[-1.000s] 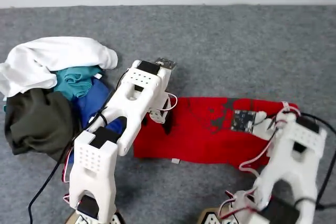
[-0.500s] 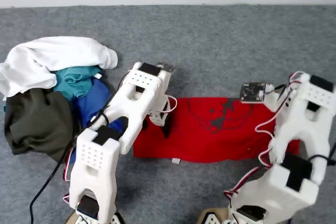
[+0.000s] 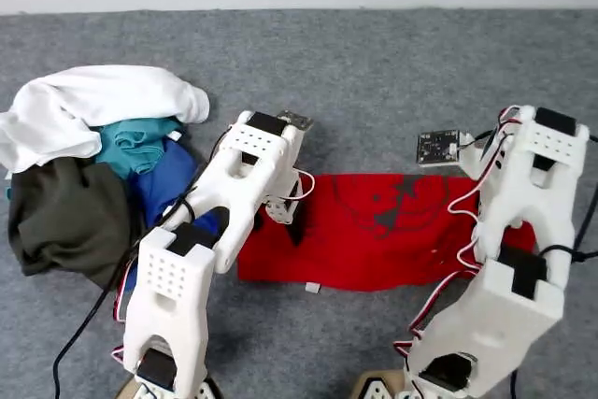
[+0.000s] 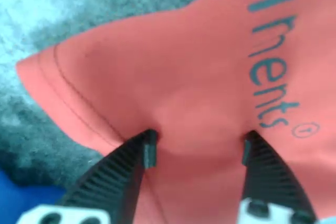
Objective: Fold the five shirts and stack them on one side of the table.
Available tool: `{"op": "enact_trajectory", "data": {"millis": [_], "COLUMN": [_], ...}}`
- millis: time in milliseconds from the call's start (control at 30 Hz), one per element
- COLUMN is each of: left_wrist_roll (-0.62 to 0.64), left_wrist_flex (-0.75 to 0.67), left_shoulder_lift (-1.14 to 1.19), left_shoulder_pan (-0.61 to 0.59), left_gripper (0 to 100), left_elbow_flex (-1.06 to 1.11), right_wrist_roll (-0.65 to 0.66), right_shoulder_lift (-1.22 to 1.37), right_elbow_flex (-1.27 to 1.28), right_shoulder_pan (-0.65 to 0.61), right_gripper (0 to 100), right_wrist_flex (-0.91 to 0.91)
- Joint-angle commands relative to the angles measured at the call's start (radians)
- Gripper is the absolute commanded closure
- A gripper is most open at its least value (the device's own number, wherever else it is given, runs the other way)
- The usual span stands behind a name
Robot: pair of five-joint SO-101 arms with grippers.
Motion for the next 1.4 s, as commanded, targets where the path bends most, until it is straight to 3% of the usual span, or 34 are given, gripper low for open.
{"op": "enact_trajectory", "data": {"millis": [0,200,400,567,733,967,1167,1367], "left_wrist_roll": [-0.006,-0.006,-0.006,-0.006,-0.003,-0.003,-0.003,-0.005], "left_wrist_flex": [-0.002,-0.002,0.006,0.147,0.160,0.160,0.160,0.160], "left_shoulder_lift": [0.008,0.000,-0.002,-0.002,-0.003,-0.002,0.008,0.008], "left_shoulder_pan": [0.008,0.002,-0.005,-0.031,-0.032,0.057,0.074,0.074], "left_gripper": [73,73,73,73,73,73,73,73], "left_elbow_flex": [-0.005,-0.005,-0.024,-0.255,-0.429,-0.433,-0.433,-0.406], "right_wrist_roll": [-0.040,-0.147,-0.164,-0.299,-0.390,-0.491,-0.500,-0.582], "right_shoulder_lift": [0.001,-0.051,-0.180,-0.223,-0.220,-0.222,-0.220,-0.292], "right_elbow_flex": [-0.057,-0.072,-0.055,0.063,0.216,0.373,0.466,0.439], "right_shoulder_pan": [-0.013,-0.004,0.012,0.038,0.048,0.077,0.071,0.008], "right_gripper": [77.2,74.5,74.5,74.5,74.5,74.5,74.5,74.5], "right_wrist_flex": [0.016,0.056,0.255,0.239,0.159,-0.107,-0.300,-0.142]}}
